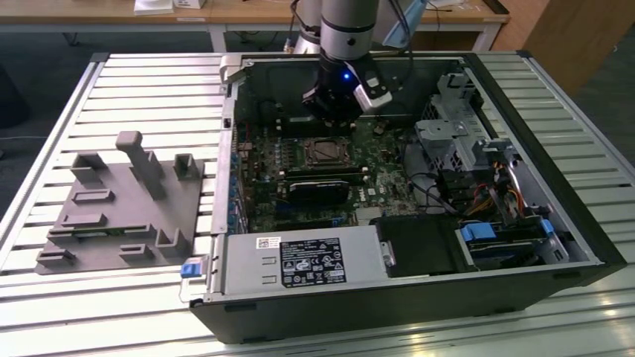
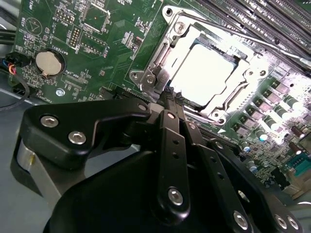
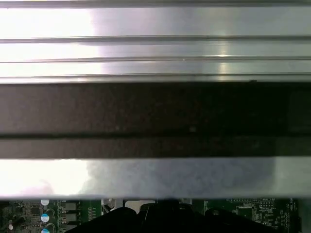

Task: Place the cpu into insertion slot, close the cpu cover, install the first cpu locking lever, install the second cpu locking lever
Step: 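Install the second cpu locking lever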

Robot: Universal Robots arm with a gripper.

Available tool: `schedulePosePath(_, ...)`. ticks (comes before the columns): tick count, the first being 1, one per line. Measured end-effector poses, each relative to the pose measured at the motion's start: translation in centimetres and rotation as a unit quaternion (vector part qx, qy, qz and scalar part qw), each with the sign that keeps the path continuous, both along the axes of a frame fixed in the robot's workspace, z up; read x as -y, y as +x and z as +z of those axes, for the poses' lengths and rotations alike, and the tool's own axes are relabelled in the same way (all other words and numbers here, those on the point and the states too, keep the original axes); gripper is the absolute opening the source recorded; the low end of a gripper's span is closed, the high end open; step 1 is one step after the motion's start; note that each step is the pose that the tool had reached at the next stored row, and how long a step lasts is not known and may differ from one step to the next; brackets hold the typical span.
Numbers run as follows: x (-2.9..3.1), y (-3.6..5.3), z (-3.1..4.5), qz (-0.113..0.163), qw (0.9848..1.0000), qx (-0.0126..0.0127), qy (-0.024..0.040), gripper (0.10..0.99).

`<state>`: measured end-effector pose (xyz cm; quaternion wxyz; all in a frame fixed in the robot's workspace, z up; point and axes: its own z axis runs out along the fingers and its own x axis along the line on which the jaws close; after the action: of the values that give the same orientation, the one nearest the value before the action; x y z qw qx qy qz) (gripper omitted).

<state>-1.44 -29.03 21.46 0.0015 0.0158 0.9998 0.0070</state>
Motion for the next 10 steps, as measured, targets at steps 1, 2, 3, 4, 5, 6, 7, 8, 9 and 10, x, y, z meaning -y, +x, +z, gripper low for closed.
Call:
schedulePosePath(1,0.0,0.0,0.14,0.0,1.0,0.0,0.0,0.106)
schedulePosePath(2,0.0,0.0,0.31,0.0,1.0,0.0,0.0,0.106)
schedulePosePath(3,0.0,0.0,0.53,0.0,1.0,0.0001,0.0001,0.106)
schedulePosePath(4,0.0,0.0,0.84,0.0,1.0,0.0,0.0,0.106)
schedulePosePath(5,0.0,0.0,1.18,0.0,1.0,0.0,0.0,0.106)
schedulePosePath(6,0.0,0.0,1.4,0.0,1.0,0.0,0.0,0.106)
schedulePosePath(7,0.06,0.01,1.52,0.0,1.0,0.0,-0.0001,0.106)
schedulePosePath(8,0.15,0.01,1.52,0.0,1.0,0.0,0.0,0.106)
schedulePosePath(9,0.48,0.0,1.52,0.0,1.0,-0.0001,-0.0001,0.106)
schedulePosePath(10,0.7,0.0,1.52,0.0,1.0,-0.0001,-0.0001,0.106)
